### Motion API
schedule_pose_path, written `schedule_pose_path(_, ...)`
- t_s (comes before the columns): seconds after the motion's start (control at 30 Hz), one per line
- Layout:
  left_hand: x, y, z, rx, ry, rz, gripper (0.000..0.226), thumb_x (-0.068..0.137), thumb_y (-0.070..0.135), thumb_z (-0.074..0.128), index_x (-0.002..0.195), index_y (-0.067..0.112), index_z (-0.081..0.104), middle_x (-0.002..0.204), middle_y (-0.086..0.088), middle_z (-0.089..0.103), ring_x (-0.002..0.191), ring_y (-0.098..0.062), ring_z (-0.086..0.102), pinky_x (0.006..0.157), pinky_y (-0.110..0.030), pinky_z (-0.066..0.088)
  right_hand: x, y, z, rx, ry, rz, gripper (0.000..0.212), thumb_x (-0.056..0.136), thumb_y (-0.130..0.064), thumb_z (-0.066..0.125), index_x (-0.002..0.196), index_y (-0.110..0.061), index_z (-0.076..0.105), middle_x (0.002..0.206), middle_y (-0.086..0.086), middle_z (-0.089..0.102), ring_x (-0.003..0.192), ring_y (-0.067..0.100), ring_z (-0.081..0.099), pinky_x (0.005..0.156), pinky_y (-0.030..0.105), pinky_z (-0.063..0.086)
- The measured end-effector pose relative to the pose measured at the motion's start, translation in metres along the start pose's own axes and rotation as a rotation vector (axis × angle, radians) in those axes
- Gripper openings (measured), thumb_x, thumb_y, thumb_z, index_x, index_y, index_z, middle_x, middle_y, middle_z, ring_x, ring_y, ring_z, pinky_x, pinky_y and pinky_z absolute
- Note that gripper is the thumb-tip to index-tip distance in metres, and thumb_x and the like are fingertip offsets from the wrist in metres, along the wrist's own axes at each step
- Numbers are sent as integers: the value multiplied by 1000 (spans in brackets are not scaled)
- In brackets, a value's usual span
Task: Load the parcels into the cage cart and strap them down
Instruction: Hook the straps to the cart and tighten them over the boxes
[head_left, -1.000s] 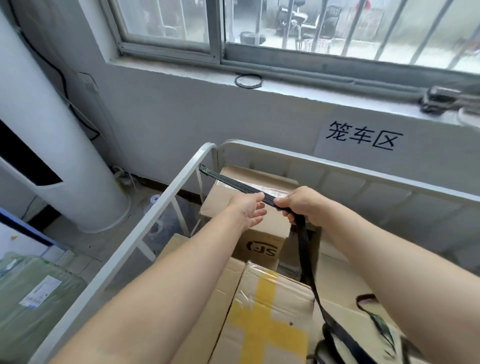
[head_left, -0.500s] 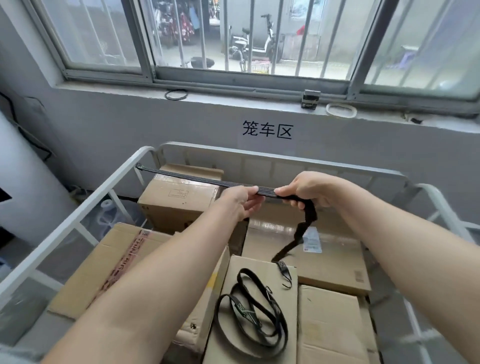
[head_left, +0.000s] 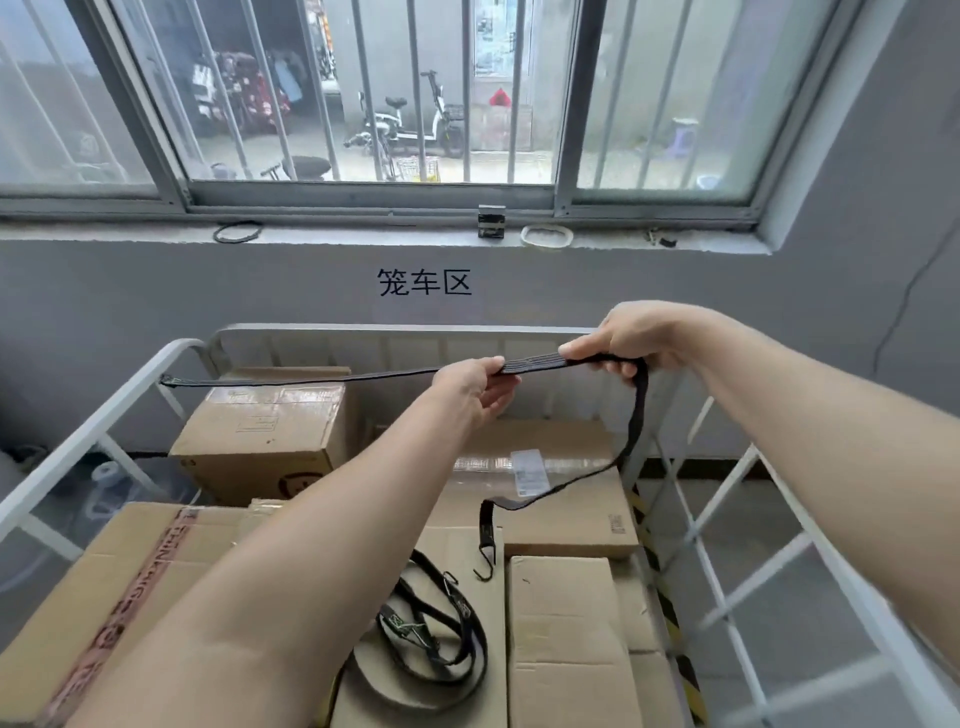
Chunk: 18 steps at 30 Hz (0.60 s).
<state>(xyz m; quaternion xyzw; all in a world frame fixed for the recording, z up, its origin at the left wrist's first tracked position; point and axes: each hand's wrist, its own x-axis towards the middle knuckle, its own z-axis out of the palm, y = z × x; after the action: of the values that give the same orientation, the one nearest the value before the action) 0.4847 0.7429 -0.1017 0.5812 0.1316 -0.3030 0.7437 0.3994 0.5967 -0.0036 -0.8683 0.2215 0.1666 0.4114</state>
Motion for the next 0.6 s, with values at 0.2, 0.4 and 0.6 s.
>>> schedule_pose_path(0.2,-16,3,48,9,-43,35,17,94,13,55,78,13,58,46,0,64,38,-9,61,43,-16,50,-24,13,-54,-31,19,-57,32,88,-29,68,62,-14,58,41,-7,42,36,7,28,46,20,32)
schedule_pose_path(0.4,-39,-1,107,-141,-16,157,19,95,17,55,76,14,55,47,0,64,38,-9,61,59,-24,50,-49,23,-124,-26,2,-190,25,88,-26,67,69,-13,55,39,-9,42,32,5,29,46,18,32)
schedule_pose_path(0.6,-76,-23,175,-361,38,272,20,94,19,57,75,14,57,49,1,65,41,-9,63,51,-20,51,-85,50,-188,-61,-94,-289,25,88,-25,64,68,-15,53,44,-8,44,30,2,28,41,15,32)
